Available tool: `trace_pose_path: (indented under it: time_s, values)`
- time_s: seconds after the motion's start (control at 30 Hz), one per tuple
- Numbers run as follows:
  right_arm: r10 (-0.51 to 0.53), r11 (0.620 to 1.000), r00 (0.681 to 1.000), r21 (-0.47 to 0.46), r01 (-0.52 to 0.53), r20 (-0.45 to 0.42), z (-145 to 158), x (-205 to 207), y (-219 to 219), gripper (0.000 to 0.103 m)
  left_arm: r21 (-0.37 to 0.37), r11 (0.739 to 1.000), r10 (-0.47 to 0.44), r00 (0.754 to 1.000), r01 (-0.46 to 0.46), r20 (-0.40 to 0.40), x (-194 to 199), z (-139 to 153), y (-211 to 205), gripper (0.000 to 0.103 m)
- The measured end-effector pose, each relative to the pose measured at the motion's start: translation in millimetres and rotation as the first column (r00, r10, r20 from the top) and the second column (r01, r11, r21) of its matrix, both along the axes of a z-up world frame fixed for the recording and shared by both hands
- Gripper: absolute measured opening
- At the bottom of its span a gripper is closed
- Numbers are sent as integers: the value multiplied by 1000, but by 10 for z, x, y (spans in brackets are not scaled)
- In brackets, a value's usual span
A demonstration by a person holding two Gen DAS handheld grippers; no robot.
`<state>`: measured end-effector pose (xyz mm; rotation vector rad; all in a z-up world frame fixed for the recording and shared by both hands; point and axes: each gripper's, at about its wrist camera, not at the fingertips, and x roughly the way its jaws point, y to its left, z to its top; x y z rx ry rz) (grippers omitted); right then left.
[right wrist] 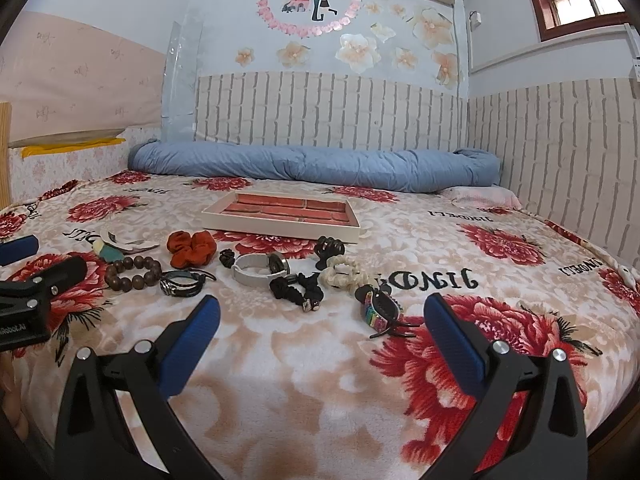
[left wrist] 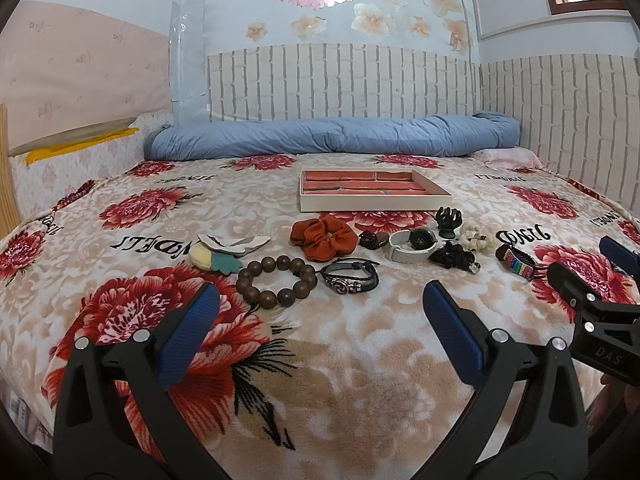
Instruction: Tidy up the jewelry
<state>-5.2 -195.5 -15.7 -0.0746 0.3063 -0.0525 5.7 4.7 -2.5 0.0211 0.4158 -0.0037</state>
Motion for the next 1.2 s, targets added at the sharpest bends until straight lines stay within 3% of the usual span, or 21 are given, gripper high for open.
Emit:
trace_pose_path:
  time_s: [0.57,1.0,1.2]
  values:
    - [-13,1000,999,-8,13,-30,-21,139,-21,99,6,1000,0,999,0,-33,160,-17,62,98]
    - [-61,998,985,-15,59,-158,-111,667,-348,99,-34,998,42,989,-48,-144,685,-59,390,98]
    - [-39,999,964,5,42,-265,-180,1030,-451,99,-43,998,23,974,-34,-225,1002,-86,444,98]
